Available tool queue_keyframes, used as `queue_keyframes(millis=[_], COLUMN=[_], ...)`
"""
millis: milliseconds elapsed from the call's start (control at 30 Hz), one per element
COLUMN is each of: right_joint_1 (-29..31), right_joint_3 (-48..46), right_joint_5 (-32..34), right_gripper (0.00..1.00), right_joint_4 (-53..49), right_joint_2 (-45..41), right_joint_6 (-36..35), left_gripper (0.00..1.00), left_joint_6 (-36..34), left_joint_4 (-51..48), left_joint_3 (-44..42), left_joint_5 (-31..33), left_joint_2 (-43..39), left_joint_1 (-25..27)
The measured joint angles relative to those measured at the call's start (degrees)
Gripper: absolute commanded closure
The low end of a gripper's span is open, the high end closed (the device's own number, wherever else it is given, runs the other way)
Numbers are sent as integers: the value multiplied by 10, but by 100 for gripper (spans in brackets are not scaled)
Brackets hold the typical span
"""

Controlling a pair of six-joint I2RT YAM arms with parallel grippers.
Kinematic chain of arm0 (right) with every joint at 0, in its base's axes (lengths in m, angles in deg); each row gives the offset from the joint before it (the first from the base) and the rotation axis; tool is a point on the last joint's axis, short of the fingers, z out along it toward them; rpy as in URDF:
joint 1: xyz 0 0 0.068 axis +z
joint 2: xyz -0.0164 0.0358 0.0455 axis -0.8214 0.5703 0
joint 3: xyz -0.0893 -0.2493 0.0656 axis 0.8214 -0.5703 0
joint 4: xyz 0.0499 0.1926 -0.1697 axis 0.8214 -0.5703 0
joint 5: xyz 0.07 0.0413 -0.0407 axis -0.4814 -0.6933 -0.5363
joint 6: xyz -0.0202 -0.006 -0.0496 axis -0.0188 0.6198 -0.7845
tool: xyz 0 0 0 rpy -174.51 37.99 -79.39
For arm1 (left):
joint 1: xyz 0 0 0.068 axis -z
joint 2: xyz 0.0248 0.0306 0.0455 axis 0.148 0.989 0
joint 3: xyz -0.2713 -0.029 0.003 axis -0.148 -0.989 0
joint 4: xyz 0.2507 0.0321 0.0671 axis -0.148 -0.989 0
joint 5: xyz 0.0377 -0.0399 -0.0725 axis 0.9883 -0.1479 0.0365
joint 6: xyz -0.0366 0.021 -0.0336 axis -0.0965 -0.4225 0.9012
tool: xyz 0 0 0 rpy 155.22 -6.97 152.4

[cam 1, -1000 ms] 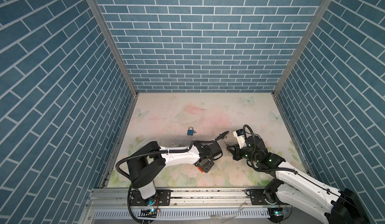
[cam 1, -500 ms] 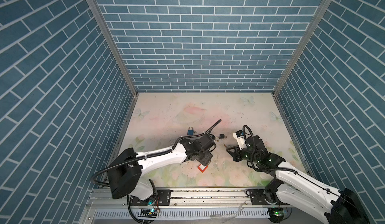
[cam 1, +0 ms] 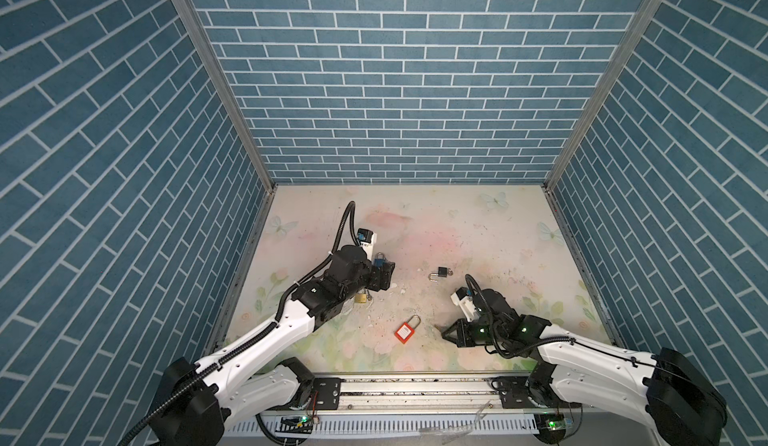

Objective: Lock with the key

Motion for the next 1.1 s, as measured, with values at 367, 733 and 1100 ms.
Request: queue_keyframes(millis=[367, 733, 1100], right_joint_1=[33, 52, 65], right_joint_3=[37, 71, 94], right_joint_5=[-24, -34, -47], right_gripper=[100, 90, 80], right_joint_4=[76, 104, 110], right_joint_2=[152, 224, 249], right_joint_6=[29, 29, 26], left_gripper=[14, 14, 14], left_joint_6=[9, 10, 10], left_joint_4=[15, 15, 15], left_joint_3=[-3, -3, -3], left_joint_5=[-38, -47, -51], left_joint_2=[8, 8, 8], left_joint_1=[-5, -6, -9])
